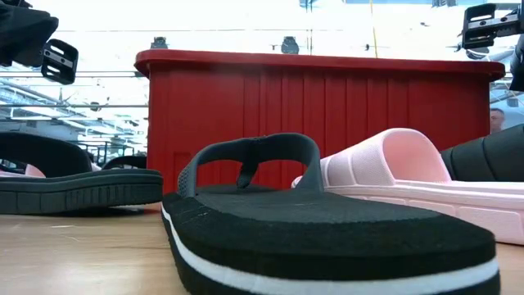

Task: Pick and place slides into bin

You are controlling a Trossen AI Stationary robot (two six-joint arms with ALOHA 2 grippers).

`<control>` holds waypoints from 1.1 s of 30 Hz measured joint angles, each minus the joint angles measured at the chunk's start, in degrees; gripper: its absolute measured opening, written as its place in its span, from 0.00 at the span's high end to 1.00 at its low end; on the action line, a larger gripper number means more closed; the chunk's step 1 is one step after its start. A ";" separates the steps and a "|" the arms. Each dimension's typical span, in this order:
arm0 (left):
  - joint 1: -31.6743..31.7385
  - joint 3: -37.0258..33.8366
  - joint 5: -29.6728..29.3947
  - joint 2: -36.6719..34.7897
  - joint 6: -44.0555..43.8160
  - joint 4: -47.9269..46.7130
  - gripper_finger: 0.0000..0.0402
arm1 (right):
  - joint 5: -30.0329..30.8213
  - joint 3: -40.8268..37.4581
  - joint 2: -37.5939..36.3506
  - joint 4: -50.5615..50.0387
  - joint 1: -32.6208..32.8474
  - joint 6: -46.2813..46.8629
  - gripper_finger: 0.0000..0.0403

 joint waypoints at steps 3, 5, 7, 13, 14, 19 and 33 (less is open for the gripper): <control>0.02 0.00 0.01 0.00 0.00 0.00 0.94 | -0.01 -0.01 0.00 0.00 -0.01 0.00 1.00; 0.01 0.01 0.02 -0.01 0.00 0.01 0.94 | 0.01 0.01 -0.02 0.00 -0.01 0.00 1.00; 0.00 0.00 0.00 0.00 0.00 0.00 0.94 | 0.00 0.00 -0.01 0.01 0.00 0.00 1.00; 0.01 0.00 0.02 -0.01 0.00 0.02 0.94 | 1.55 -0.01 0.00 3.38 0.01 -1.48 1.00; 0.01 0.00 0.01 0.00 0.00 0.01 0.94 | 1.65 0.01 0.00 4.18 0.01 -1.33 1.00; 0.01 0.00 0.02 0.00 0.00 0.00 0.94 | 1.57 -0.01 0.00 7.58 -0.01 4.42 1.00; 0.00 0.00 0.01 0.00 0.00 0.02 0.94 | 14.78 -0.01 0.00 8.22 -0.01 5.84 1.00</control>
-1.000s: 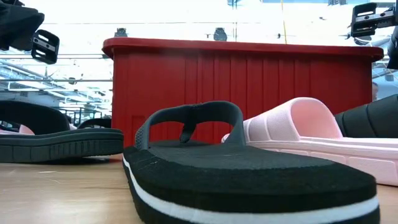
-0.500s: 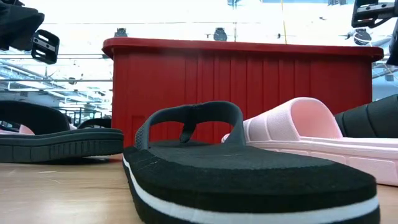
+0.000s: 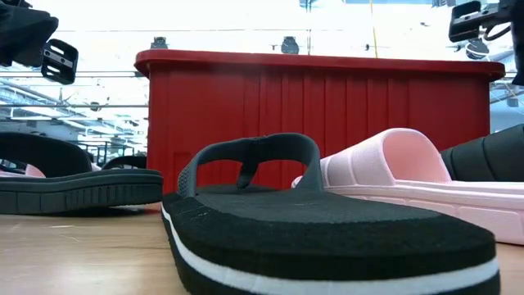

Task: Pick and place slides into bin
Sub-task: Put the black slide into the red bin

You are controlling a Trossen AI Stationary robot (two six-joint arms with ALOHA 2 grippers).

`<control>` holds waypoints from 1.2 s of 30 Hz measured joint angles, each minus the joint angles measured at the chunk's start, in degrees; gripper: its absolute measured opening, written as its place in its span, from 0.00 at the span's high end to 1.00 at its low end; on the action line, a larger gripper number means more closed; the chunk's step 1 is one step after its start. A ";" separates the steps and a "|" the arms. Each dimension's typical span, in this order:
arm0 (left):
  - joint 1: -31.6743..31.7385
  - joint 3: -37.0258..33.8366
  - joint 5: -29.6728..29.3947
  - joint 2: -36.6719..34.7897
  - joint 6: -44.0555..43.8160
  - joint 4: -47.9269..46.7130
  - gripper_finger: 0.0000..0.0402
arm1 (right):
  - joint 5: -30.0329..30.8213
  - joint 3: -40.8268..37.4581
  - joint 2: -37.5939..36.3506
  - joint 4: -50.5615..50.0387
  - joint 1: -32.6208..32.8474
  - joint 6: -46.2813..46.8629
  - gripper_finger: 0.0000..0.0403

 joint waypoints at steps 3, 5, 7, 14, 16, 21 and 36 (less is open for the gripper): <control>0.02 0.00 0.01 0.00 0.00 0.00 0.94 | 2.08 0.00 0.00 0.00 0.00 0.13 1.00; 0.00 0.01 0.01 0.00 0.00 -0.02 0.94 | 1.94 0.00 0.00 0.00 0.00 0.17 1.00; 0.00 0.00 0.00 0.00 0.00 0.00 0.94 | 2.01 0.00 0.00 0.02 0.00 0.19 1.00; 0.04 0.00 -4.70 0.00 3.17 4.87 0.94 | 5.23 0.00 0.00 4.46 0.00 4.02 1.00; 0.07 0.00 -5.61 0.00 4.09 8.81 0.94 | 8.11 0.00 0.00 7.78 0.02 5.98 1.00; 0.07 0.21 -6.92 0.00 14.78 18.98 0.94 | 15.37 0.00 -0.01 14.77 0.02 2.62 1.00; 0.07 29.91 -27.15 17.39 10.41 -11.70 0.94 | 30.65 17.41 8.66 -7.97 -0.03 -9.25 1.00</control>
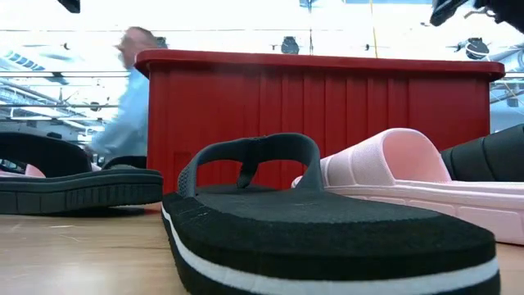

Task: Pick and place slides into bin
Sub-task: Put the black slide into the red bin

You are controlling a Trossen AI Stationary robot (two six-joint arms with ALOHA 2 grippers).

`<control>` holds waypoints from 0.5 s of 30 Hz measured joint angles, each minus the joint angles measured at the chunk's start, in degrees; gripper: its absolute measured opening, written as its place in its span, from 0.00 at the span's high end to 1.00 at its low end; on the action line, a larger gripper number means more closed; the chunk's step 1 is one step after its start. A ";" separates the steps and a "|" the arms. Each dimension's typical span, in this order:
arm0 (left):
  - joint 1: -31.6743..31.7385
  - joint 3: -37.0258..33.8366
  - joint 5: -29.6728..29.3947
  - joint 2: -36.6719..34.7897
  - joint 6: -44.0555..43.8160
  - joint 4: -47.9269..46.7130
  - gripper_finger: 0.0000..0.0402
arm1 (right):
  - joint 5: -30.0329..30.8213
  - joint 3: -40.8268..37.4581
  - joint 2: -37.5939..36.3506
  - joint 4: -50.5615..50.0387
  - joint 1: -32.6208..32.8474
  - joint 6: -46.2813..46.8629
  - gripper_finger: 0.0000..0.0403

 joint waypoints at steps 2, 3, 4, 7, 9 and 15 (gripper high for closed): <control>0.00 4.59 -0.29 3.89 -3.48 -5.62 0.94 | 0.91 3.51 2.97 -3.74 -0.03 -2.02 1.00; 0.00 6.83 -0.32 5.79 -5.32 -8.35 0.94 | 1.07 5.13 4.66 -4.92 -0.01 -2.89 1.00; 0.00 8.89 -0.32 7.61 -7.35 -10.81 0.94 | 1.09 6.47 6.46 -5.92 -0.01 -3.54 1.00; 0.00 14.39 -0.30 12.39 -13.45 -17.17 0.94 | 0.73 9.95 11.36 -7.18 -0.01 -4.69 1.00; 0.00 17.41 0.13 15.04 -18.61 -21.74 0.94 | -0.44 12.09 14.06 -7.29 -0.01 -4.69 1.00; 0.00 23.06 8.09 21.58 -42.13 -36.88 0.94 | -0.59 16.88 20.80 -13.40 0.01 -4.56 1.00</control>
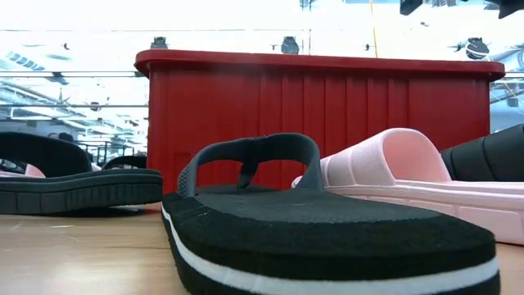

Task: Pick and place slides into bin
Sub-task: Put the black slide into the red bin

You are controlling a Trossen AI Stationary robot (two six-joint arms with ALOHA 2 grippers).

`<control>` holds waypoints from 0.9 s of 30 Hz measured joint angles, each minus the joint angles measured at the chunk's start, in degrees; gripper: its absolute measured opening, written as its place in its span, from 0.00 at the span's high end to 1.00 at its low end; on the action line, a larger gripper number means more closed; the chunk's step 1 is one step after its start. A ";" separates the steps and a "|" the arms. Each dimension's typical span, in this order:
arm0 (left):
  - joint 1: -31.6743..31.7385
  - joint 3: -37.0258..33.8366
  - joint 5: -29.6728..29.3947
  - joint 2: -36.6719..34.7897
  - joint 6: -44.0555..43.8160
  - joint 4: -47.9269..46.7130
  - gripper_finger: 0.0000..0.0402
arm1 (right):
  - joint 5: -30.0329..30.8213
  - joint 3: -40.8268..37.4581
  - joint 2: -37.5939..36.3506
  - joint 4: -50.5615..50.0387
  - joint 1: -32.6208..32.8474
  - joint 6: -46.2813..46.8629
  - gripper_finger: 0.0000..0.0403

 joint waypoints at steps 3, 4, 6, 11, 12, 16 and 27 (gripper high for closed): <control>-0.02 0.23 8.53 2.23 -11.57 -4.03 0.94 | -1.49 1.29 1.93 -3.30 0.00 0.07 1.00; -0.02 0.23 11.24 2.86 -14.98 -4.96 0.94 | -2.24 1.46 2.39 -3.30 0.00 0.08 1.00; -0.02 0.23 16.34 3.98 -22.12 -7.04 0.94 | -4.29 1.53 2.80 -3.32 -0.01 0.07 1.00; -0.02 0.23 23.18 5.69 -31.79 -10.85 0.94 | -6.00 1.60 2.82 -3.33 0.00 0.07 1.00; -0.02 0.23 24.07 5.70 -32.44 -10.98 0.94 | -6.00 1.60 2.82 -3.36 0.00 -0.06 1.00; -0.02 0.23 25.10 5.66 -33.71 -10.58 0.94 | -6.04 1.60 2.82 -3.85 0.00 -1.08 1.00; -0.02 -0.16 24.86 6.04 -38.57 -9.09 0.94 | -6.02 1.60 2.82 -6.81 0.00 -1.07 1.00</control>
